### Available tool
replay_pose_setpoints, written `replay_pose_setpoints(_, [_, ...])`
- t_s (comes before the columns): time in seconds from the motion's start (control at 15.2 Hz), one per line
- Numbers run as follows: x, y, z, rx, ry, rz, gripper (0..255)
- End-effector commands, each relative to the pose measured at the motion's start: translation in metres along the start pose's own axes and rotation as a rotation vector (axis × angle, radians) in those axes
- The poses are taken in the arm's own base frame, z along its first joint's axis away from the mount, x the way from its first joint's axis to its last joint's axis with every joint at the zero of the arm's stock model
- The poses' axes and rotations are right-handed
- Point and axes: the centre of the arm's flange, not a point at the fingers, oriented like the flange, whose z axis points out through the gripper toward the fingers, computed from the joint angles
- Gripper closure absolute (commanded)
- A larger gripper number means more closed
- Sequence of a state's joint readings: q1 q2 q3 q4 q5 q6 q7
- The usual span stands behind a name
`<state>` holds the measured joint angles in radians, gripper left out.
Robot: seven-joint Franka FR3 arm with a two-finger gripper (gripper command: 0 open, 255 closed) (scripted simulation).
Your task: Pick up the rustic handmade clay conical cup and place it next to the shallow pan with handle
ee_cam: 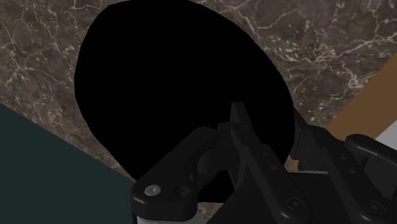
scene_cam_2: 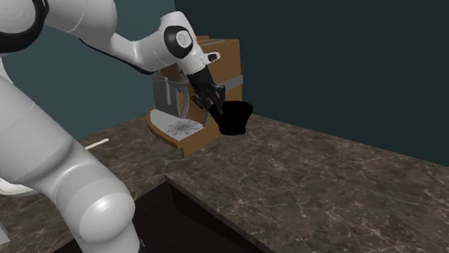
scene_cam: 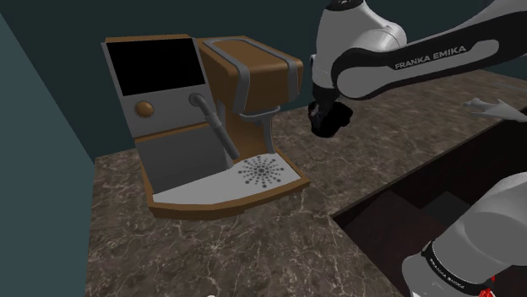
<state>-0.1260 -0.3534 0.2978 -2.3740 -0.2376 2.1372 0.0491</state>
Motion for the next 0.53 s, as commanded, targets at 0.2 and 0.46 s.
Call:
replay_pose_setpoints(0.2, [0.003, 0.007, -0.025, 0.0, 0.001, 0.0, 255])
replay_pose_setpoints(0.46, [0.005, 0.014, -0.045, 0.0, 0.001, 0.0, 255])
